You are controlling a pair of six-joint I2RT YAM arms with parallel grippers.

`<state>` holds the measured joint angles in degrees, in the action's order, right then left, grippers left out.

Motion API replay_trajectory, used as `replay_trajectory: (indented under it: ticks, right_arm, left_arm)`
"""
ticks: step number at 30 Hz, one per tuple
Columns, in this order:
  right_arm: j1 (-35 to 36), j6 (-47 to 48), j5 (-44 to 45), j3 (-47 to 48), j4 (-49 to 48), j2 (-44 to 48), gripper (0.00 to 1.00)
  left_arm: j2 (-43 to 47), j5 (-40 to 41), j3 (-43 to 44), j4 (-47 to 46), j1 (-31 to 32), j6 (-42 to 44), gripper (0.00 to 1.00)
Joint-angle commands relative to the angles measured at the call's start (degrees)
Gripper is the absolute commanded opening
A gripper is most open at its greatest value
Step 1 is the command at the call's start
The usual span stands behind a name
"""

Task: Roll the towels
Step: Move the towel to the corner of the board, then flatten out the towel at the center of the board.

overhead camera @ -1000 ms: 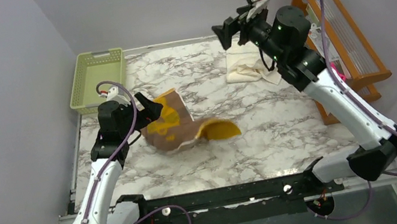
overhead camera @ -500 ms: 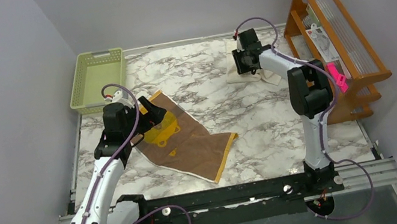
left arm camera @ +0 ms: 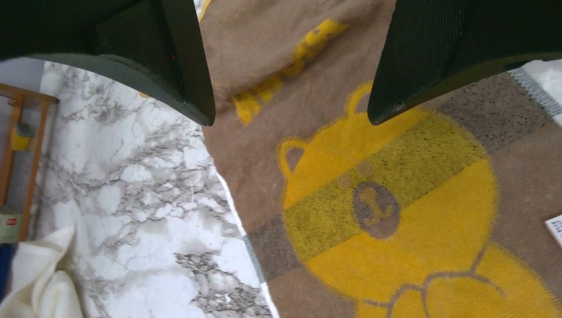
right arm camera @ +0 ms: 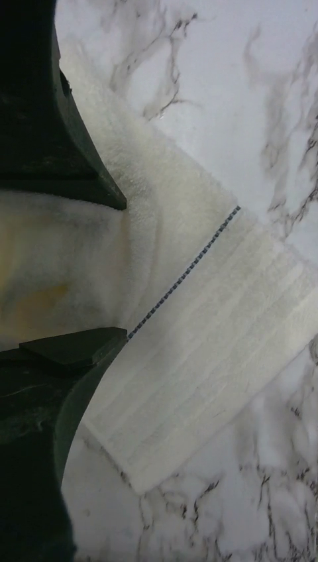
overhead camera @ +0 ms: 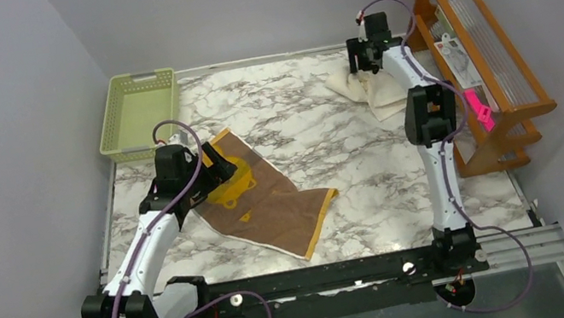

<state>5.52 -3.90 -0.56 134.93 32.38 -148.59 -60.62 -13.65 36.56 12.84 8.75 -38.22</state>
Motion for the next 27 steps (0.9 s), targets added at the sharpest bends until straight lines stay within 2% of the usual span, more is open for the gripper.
replay_trajectory:
  ticks: [1, 3, 5, 8, 11, 15, 18, 22, 24, 25, 27]
  right_arm:
    - [3.58, 2.31, -5.00, -12.90, -5.46, 16.60, 0.73]
    - [9.17, 4.59, -1.23, -30.11, -15.57, 29.80, 0.82]
    - [14.88, 5.29, 1.52, -43.38, -19.48, 41.39, 0.82]
    - [21.37, 0.65, 1.42, -60.05, -21.98, 54.06, 0.82]
    - [27.55, -6.00, -0.94, -77.61, -27.10, 65.65, 0.82]
    - [29.89, -14.53, -11.52, -94.68, -29.57, 77.40, 0.81]
    - [32.11, -17.44, -18.39, -102.87, -29.59, 84.72, 0.78]
    - [38.30, -17.71, -21.63, -106.52, -28.92, 88.25, 0.65]
    - [41.87, -18.32, -21.13, -106.30, -30.41, 87.07, 0.50]
    - [43.21, -18.74, -20.53, -106.22, -31.79, 85.95, 0.48]
    - [44.15, -19.18, -20.36, -105.95, -34.41, 83.30, 0.44]
  left_arm:
    - [-1.72, 6.16, 2.12, 3.27, 0.05, 0.95, 0.88]
    - [-2.81, 8.63, 3.36, 4.93, -0.37, 1.61, 0.87]
    - [-3.41, 10.56, 5.13, 6.68, -1.01, 3.13, 0.87]
    - [-4.34, 13.20, 9.72, 11.22, -1.86, 9.24, 0.88]
    - [-8.01, 12.17, 13.40, 15.74, -5.38, 14.35, 0.89]
    - [-11.96, 13.34, 13.42, 17.26, -9.21, 14.98, 0.89]
    - [-14.35, 15.69, 12.83, 16.82, -9.88, 14.88, 0.87]
    - [-15.32, 16.24, 14.10, 17.15, -10.47, 14.01, 0.82]
    - [-14.63, 13.94, 14.09, 15.90, -10.49, 13.13, 0.70]
    - [-14.24, 12.68, 13.65, 14.82, -10.51, 12.40, 0.64]
    - [-13.51, 9.84, 12.64, 12.54, -10.43, 10.48, 0.60]
